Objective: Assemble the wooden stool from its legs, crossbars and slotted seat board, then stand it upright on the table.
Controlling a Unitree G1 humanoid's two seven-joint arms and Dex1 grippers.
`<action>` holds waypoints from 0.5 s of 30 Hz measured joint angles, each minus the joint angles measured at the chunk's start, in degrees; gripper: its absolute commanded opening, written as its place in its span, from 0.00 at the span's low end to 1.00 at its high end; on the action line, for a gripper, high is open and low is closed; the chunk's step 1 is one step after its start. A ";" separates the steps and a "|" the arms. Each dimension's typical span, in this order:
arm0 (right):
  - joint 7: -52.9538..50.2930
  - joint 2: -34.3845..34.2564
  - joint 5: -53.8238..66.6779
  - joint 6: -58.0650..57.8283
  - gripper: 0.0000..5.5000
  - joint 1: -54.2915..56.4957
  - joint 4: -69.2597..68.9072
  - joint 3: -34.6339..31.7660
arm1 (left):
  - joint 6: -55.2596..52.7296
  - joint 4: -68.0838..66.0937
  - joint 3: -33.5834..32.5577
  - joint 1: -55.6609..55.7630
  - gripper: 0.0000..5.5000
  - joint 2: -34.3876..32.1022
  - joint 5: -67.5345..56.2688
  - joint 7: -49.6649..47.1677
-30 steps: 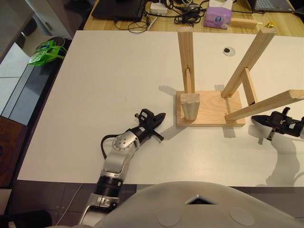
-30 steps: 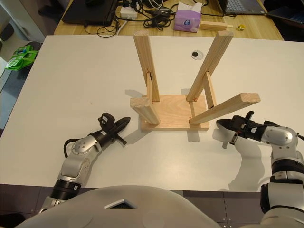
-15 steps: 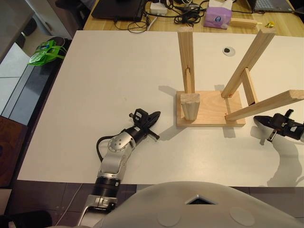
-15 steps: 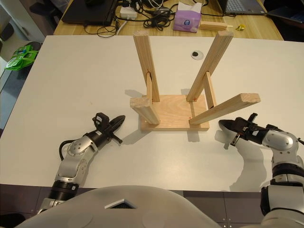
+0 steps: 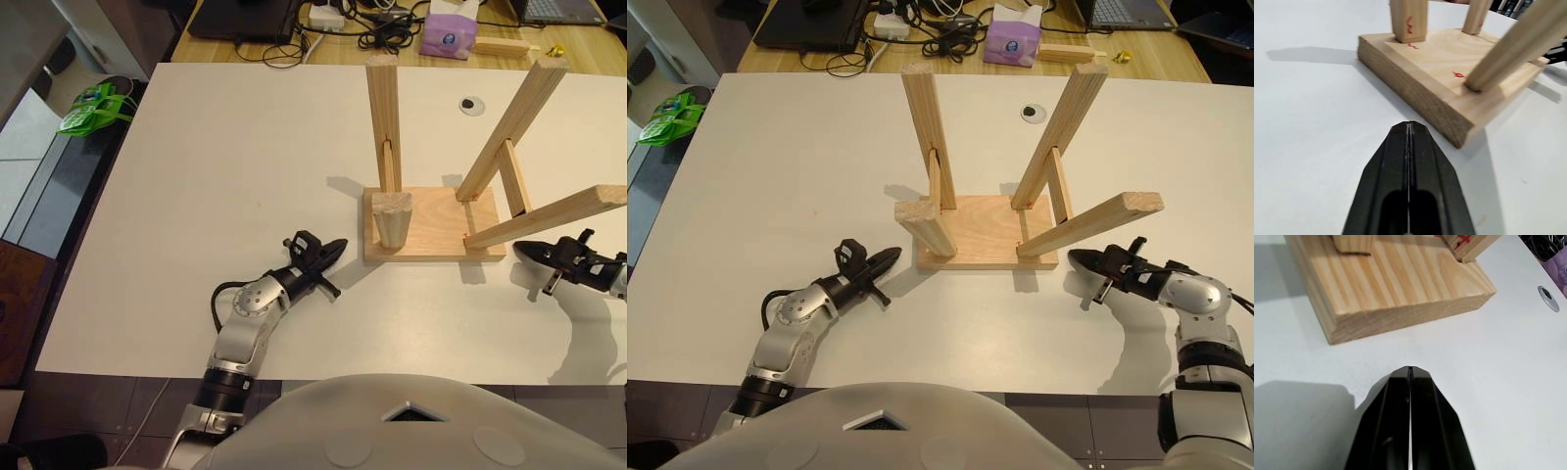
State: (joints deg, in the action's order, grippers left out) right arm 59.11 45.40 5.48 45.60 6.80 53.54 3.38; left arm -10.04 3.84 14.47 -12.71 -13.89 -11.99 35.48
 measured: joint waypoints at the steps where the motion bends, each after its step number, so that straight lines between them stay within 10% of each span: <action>1: 0.36 -0.12 0.26 -0.76 0.00 0.00 -0.57 0.08 | -0.56 0.73 0.60 -0.35 0.01 -0.64 -0.05 0.97; 15: 7.92 2.83 4.30 -10.73 0.00 -6.30 -14.61 1.07 | -2.84 2.29 1.65 -0.65 0.01 -1.39 -0.48 1.35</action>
State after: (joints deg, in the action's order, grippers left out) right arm 67.03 48.22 9.77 34.86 0.50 38.93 4.46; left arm -12.88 6.13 16.12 -13.36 -15.28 -12.47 36.83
